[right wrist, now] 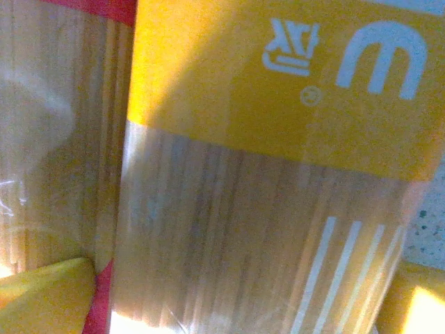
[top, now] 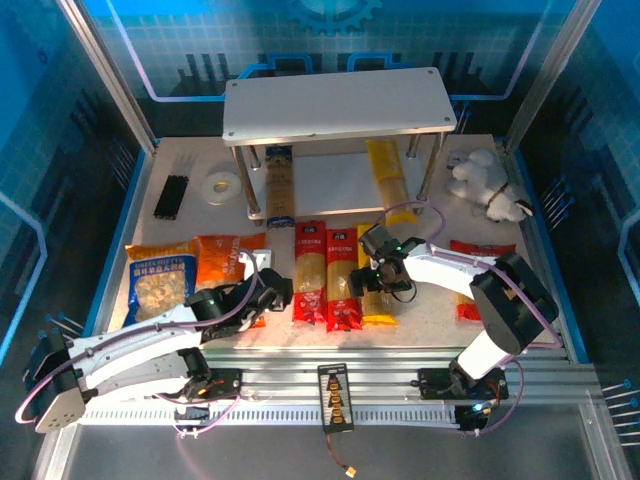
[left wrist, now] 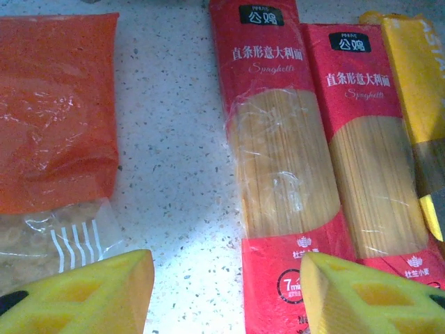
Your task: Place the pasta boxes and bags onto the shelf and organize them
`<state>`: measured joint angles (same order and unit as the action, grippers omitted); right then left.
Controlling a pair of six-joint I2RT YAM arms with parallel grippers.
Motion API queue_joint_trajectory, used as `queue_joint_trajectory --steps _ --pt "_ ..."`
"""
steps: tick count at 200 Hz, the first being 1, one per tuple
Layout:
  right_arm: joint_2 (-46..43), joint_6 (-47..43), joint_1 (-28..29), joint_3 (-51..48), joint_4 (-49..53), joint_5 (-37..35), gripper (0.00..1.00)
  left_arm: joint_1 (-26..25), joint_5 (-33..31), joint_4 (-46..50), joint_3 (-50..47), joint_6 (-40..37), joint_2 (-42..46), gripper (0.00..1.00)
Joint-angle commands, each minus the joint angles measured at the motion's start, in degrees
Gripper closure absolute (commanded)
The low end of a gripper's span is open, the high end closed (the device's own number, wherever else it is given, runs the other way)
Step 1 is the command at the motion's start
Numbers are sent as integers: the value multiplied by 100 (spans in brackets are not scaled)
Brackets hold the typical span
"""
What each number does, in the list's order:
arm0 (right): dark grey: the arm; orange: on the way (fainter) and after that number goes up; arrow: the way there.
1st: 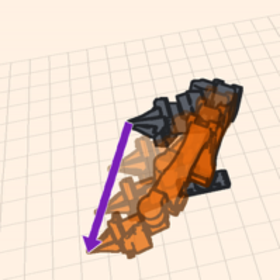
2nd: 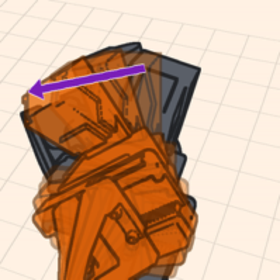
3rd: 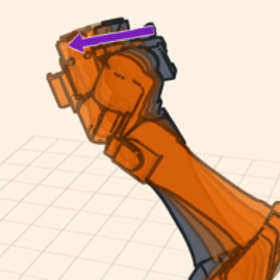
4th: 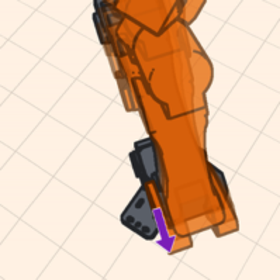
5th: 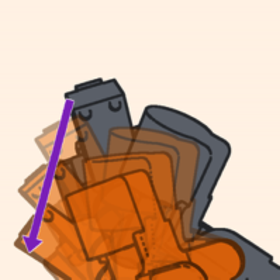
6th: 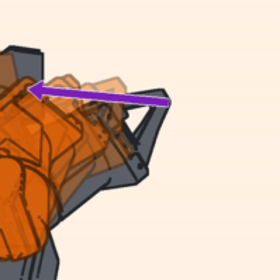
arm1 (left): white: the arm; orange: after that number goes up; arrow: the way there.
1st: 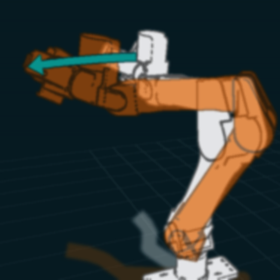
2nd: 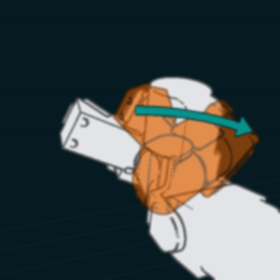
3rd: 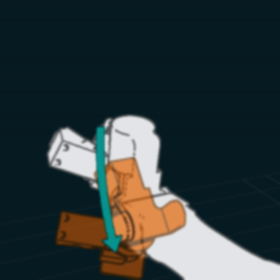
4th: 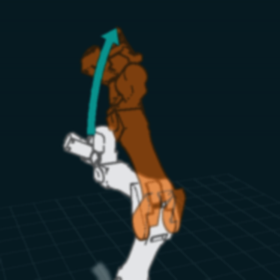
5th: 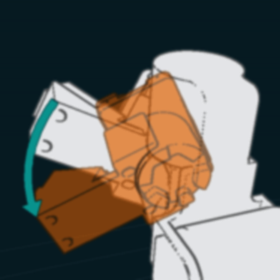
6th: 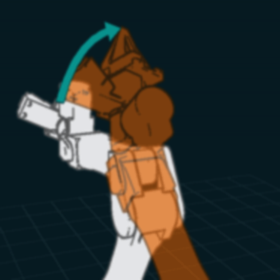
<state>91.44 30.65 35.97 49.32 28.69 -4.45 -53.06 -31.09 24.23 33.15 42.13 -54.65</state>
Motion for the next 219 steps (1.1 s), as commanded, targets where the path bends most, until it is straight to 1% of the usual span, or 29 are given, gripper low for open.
queue_joint_trajectory --steps 1,27,42,70,108,152,176,189,219 --pt "214 15 36 78 245 -183 2 -27 -155 161 -106 132 126 41" --pt "323 -17 -57 78 266 -241 3 -21 -142 139 -137 164 139 41" --pt "338 -20 -139 19 236 -221 6 -20 -127 111 -152 165 139 41" --pt "276 -42 -272 -152 199 -168 16 -23 -134 74 -166 164 125 42" --pt "160 -85 -328 -292 172 -43 27 -26 -116 23 -172 175 78 41" --pt "-9 -136 -304 -311 252 161 55 -21 -99 12 -177 190 60 42" --pt "-281 -157 -265 -318 432 180 81 -23 -142 28 -146 180 44 42" --pt "-514 -156 -238 -331 565 168 100 -27 -163 29 -118 167 8 42" --pt "-1084 -156 -186 -318 958 181 100 -24 -172 -26 -37 128 -139 42"
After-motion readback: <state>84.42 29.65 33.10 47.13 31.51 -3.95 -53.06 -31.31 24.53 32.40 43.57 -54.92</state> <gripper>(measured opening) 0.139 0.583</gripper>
